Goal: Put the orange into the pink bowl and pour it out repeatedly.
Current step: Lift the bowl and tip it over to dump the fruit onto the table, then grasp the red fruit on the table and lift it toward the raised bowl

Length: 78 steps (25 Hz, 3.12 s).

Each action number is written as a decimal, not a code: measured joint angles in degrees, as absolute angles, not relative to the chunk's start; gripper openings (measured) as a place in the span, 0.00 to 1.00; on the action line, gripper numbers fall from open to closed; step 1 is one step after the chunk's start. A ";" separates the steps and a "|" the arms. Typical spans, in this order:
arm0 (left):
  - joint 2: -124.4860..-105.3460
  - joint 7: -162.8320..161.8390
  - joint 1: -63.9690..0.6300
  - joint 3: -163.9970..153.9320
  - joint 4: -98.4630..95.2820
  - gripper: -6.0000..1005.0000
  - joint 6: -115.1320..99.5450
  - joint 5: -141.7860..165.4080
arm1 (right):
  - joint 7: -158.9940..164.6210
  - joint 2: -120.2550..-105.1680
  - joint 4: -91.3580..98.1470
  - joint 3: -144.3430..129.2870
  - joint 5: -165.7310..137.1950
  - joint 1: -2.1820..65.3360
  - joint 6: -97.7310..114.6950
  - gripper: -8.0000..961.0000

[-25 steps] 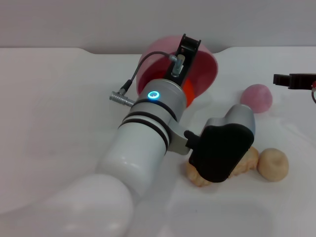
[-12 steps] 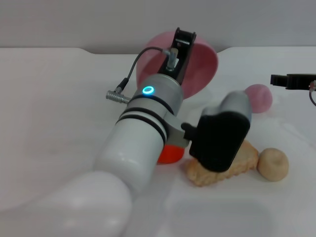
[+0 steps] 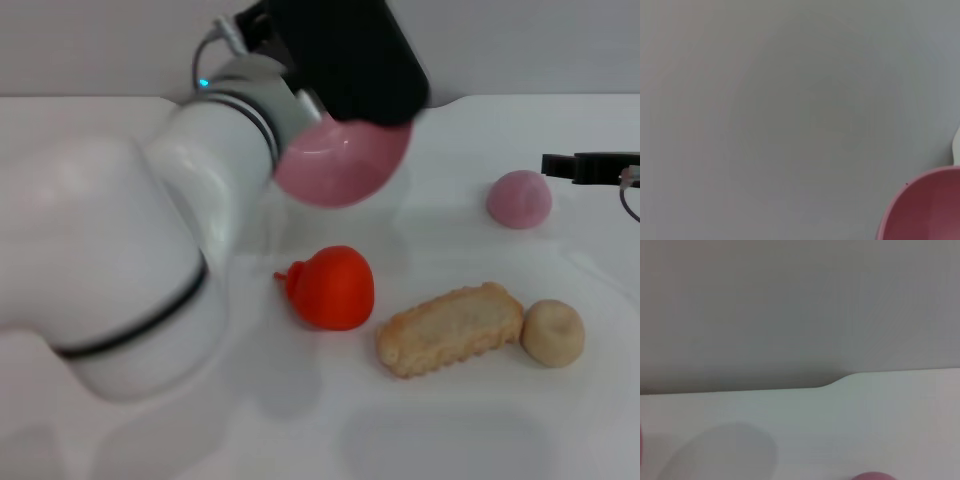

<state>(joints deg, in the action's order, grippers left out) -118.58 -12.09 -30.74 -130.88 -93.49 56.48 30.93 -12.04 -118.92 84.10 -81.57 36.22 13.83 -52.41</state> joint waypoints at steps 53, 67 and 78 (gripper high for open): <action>-117.95 -1.30 -34.03 -86.90 -79.49 0.05 70.97 -4.84 | -18.85 -119.09 62.25 -109.84 59.44 28.92 -36.46 0.60; -117.95 -0.42 -34.91 -87.10 -78.54 0.05 70.83 -4.83 | -22.16 -119.27 51.89 -112.94 67.01 35.33 -35.35 0.58; -117.95 -0.42 -34.84 -87.12 -78.54 0.05 70.71 -4.84 | -24.64 -119.05 53.41 -113.15 66.61 35.06 -35.19 0.38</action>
<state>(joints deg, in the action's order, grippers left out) -117.95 -0.42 -34.84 -87.12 -78.54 70.71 -4.84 -24.64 -119.05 53.41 -113.15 66.61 35.06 -35.19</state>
